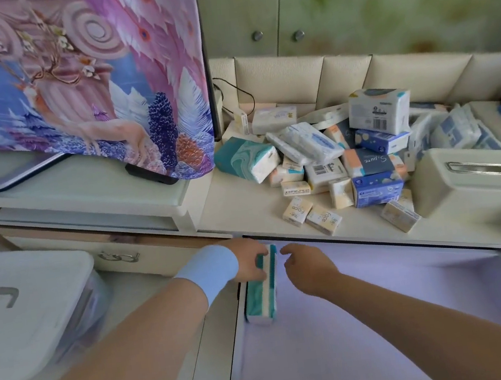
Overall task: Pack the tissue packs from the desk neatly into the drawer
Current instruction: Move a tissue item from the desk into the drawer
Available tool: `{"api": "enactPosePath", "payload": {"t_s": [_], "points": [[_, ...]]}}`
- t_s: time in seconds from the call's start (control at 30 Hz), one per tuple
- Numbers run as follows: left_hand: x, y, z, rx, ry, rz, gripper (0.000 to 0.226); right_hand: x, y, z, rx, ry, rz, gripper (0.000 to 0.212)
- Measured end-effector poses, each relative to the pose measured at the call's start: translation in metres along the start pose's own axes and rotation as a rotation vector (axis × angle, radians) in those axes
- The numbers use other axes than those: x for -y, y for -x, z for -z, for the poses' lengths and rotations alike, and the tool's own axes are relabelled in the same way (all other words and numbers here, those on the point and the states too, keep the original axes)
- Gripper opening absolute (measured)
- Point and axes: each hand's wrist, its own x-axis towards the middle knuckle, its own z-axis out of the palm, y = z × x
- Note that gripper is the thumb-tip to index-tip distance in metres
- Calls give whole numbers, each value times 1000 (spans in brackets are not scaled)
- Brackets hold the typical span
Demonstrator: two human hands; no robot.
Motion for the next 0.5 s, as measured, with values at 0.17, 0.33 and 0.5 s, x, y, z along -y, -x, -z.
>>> {"api": "enactPosePath", "payload": {"t_s": [0.17, 0.33, 0.5], "points": [[-2, 4, 66, -389, 378, 11, 30, 36, -10, 60, -404, 78, 198, 31], [7, -17, 89, -621, 393, 22, 41, 74, -61, 91, -527, 386, 389, 62], [28, -32, 82, -637, 317, 78, 61, 89, -120, 94, -437, 861, 375, 93]]}}
